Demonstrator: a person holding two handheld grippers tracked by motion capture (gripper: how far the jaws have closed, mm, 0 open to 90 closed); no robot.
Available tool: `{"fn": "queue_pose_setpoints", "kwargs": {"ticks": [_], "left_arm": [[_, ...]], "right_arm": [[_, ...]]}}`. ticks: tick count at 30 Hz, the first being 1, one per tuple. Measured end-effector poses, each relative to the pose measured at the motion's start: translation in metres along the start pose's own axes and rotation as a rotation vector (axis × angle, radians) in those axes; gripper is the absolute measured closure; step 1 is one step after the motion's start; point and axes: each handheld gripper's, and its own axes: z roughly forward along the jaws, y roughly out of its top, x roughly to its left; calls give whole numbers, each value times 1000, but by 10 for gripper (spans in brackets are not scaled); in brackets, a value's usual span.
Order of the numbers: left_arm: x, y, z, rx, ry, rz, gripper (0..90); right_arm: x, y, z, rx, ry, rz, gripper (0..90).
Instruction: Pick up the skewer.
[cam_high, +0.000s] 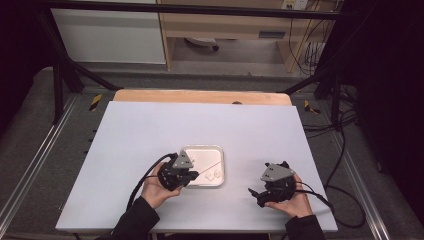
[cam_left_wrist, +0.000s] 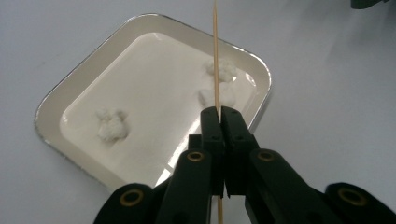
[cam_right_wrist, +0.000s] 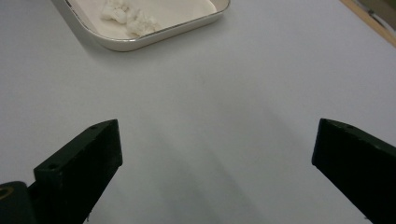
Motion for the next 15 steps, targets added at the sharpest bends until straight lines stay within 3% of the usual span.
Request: {"fn": "queue_pose_setpoints", "kwargs": {"ticks": [8, 15], "left_arm": [[-12, 21, 11, 31, -30, 61, 889], [-22, 35, 23, 67, -51, 109, 889]], "right_arm": [[6, 11, 1, 20, -8, -89, 29], [16, 19, -1, 15, -21, -202, 67]]}}
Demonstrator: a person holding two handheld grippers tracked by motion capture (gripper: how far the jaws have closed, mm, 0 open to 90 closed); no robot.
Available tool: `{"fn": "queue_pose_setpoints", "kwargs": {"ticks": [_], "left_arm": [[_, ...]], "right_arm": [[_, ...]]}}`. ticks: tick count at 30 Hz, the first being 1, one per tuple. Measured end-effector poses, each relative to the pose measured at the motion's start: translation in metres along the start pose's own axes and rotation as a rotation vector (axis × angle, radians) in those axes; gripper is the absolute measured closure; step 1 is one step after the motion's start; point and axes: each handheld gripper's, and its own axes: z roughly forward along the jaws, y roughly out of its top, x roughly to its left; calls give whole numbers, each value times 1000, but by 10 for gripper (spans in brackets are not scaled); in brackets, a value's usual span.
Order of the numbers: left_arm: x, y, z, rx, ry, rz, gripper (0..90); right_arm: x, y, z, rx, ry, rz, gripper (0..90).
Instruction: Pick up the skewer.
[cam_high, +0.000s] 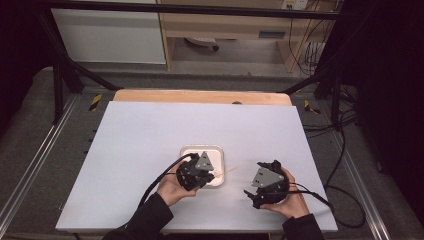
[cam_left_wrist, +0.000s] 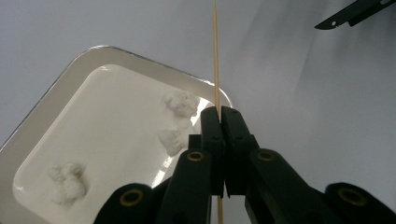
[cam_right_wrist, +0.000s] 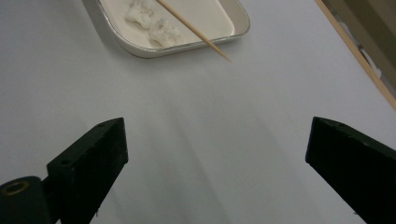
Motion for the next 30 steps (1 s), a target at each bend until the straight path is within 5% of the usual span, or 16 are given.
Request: {"fn": "queue_pose_setpoints", "kwargs": {"ticks": [22, 30], "left_arm": [[-17, 40, 28, 66, -61, 72, 889], [-22, 48, 32, 69, -69, 84, 889]], "right_arm": [[10, 6, 6, 10, -28, -338, 343], [11, 7, 6, 9, -43, -425, 456]]}}
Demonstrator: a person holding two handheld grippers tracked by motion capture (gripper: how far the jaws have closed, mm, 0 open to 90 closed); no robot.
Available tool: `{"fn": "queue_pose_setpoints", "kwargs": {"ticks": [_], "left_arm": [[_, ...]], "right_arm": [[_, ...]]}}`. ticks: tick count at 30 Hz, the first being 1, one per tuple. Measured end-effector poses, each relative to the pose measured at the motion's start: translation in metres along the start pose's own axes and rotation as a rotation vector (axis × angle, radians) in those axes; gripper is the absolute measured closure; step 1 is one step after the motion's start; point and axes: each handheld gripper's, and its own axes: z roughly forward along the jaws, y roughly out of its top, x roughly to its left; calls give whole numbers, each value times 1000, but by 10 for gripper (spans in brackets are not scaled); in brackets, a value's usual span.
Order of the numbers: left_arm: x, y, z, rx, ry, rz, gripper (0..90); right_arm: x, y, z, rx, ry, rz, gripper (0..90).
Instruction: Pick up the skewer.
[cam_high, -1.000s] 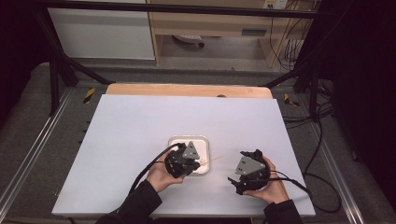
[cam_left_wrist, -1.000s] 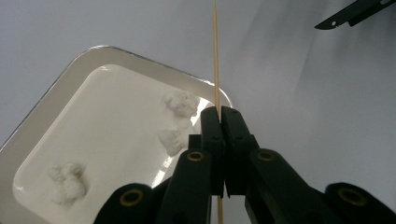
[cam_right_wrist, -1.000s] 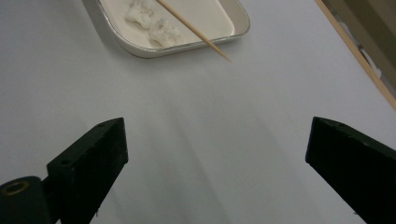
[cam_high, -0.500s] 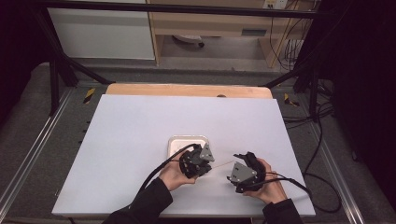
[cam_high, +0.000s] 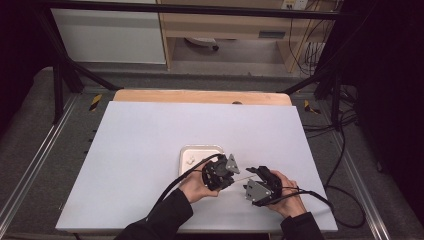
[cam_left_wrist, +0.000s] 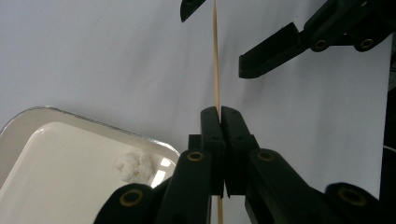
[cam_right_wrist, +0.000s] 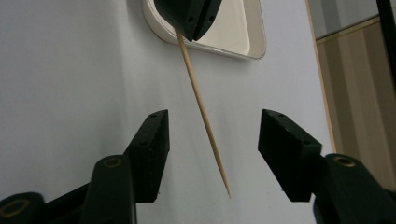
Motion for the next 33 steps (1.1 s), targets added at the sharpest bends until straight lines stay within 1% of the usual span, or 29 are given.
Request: {"fn": "queue_pose_setpoints", "kwargs": {"ticks": [1, 2, 3, 4, 5, 6, 7, 8, 9, 11, 13, 19, 20, 21, 23, 26, 30, 32, 33], "left_arm": [[0, 1, 0, 9, 1, 7, 889], [-1, 2, 1, 3, -2, 1, 889], [-1, 3, 0, 11, -3, 10, 889], [-1, 4, 1, 5, -3, 10, 889], [-1, 5, 1, 15, -3, 19, 889], [-2, 5, 1, 14, -2, 19, 889], [-2, 5, 2, 13, -5, 16, 889], [-2, 5, 2, 13, -5, 17, 889], [-2, 5, 2, 12, -5, 17, 889], [-2, 5, 2, 12, -5, 17, 889], [-2, 5, 3, 13, -5, 19, 889], [-2, 5, 3, 16, -8, 25, 889], [-2, 6, 3, 18, -9, 25, 889], [-2, 5, 3, 21, -9, 27, 889], [-2, 5, 4, 26, -7, 31, 889], [-3, 5, 4, 25, -8, 30, 889], [-3, 6, 5, 24, -9, 30, 889], [-3, 6, 5, 24, -11, 32, 889], [-3, 5, 5, 25, -13, 30, 889]], "right_arm": [[1, 0, 0, 4, -6, -6, 470], [0, 0, 0, 4, -8, -31, 484], [0, 0, 0, 6, -8, -34, 502], [1, 0, 1, 7, -11, -43, 514], [1, 0, 1, 7, -13, -60, 535], [2, 1, 2, 8, -10, -69, 553], [2, 1, 2, 11, -10, -91, 568], [3, 0, 2, 14, -4, -99, 584], [3, 0, 3, 19, -6, -120, 602], [4, 0, 3, 28, 6, -126, 638], [4, 0, 4, 34, 6, -150, 673], [3, -1, 6, 57, 19, -176, 763], [4, 0, 6, 58, 23, -169, 777], [3, 0, 6, 56, 26, -185, 790], [5, -1, 6, 59, 25, -176, 820], [5, -1, 6, 63, 29, -191, 864], [6, -1, 6, 62, 33, -202, 881], [6, -1, 6, 62, 38, -223, 886], [6, -1, 6, 60, 38, -225, 888]]}}
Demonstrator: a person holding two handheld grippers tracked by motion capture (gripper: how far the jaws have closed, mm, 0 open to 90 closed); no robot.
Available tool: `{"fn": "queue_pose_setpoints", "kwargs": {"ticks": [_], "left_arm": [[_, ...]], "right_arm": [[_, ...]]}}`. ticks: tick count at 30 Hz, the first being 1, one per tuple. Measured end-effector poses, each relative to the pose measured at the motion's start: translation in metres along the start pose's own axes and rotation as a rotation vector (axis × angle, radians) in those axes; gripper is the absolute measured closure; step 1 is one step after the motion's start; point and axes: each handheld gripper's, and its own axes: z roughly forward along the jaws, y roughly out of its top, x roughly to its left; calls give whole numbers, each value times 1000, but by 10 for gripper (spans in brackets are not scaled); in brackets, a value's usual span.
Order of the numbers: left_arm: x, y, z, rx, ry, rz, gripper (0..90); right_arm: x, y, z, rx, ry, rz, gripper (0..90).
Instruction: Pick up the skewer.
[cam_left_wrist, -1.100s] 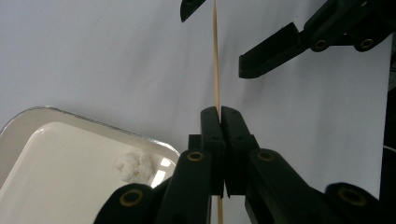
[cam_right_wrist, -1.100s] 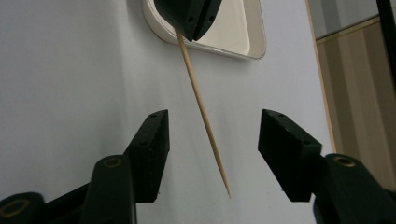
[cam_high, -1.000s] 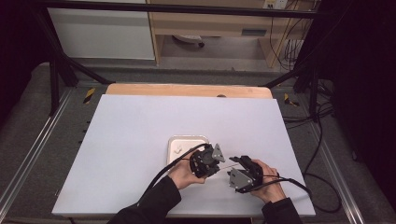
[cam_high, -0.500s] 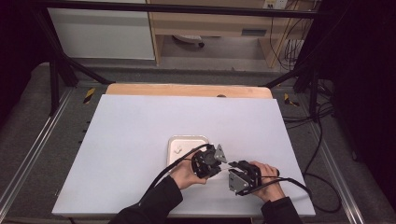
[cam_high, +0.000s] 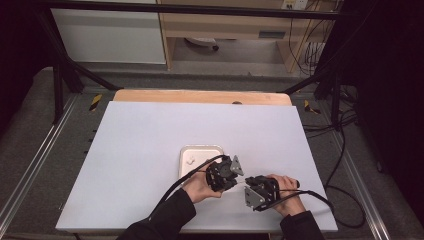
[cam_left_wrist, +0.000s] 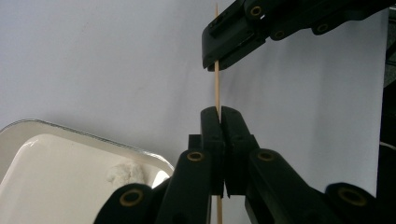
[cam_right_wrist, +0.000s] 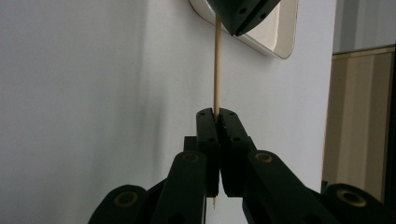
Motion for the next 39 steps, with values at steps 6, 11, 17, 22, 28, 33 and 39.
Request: {"fn": "queue_pose_setpoints", "kwargs": {"ticks": [6, 11, 17, 22, 28, 33, 39], "left_arm": [[2, 0, 0, -2, -10, -7, 884], [5, -1, -5, 17, 11, -9, 765], [10, -4, -8, 98, -5, -18, 608], [10, -5, -4, 133, -20, -16, 646], [7, -3, 2, 170, -33, -4, 749], [5, -2, 6, 181, -32, 8, 800], [3, 2, 9, 208, -36, 29, 862]], "right_arm": [[0, 0, -2, 5, -1, -8, 893], [0, -1, -2, 28, -3, -2, 893], [-3, -2, -4, 47, -7, -20, 893], [-2, -2, -3, 58, 4, -18, 893], [-2, -1, -3, 62, 2, -38, 893], [-1, -2, -3, 64, 8, -43, 893], [0, -1, -2, 69, 10, -51, 893]]}}
